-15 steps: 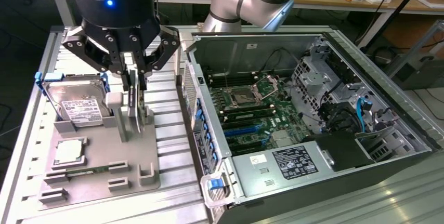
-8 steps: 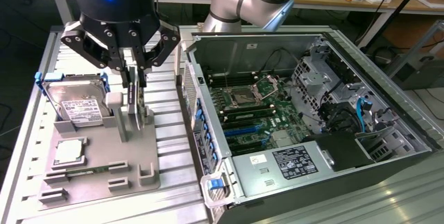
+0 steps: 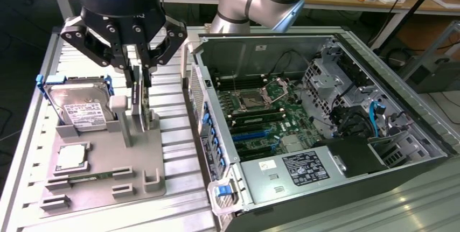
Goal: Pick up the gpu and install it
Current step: 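Pick up the gpu and move the gpu toward the slot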
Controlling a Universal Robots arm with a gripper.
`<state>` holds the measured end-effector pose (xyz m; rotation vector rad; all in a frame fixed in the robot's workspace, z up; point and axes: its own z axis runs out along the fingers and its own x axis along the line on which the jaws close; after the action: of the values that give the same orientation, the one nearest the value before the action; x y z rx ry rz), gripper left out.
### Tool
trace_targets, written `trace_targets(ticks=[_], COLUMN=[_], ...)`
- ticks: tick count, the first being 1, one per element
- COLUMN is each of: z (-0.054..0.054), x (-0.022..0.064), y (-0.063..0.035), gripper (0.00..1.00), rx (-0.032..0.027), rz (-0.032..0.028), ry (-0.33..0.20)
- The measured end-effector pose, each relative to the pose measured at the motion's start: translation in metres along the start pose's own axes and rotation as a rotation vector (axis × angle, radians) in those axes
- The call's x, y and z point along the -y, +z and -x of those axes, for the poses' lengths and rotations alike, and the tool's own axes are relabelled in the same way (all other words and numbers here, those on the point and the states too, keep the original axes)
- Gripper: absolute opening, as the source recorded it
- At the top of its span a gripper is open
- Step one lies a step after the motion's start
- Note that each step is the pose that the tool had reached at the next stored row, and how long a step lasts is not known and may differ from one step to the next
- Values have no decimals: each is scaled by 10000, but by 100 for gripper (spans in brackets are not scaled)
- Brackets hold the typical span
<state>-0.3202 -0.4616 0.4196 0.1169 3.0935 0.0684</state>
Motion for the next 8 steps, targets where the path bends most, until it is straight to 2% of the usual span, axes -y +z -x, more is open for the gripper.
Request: trace_targets(ticks=[8], z=[4], x=[-1], y=[-17], gripper=[27], rx=[-1], rz=[-1], ry=[-1])
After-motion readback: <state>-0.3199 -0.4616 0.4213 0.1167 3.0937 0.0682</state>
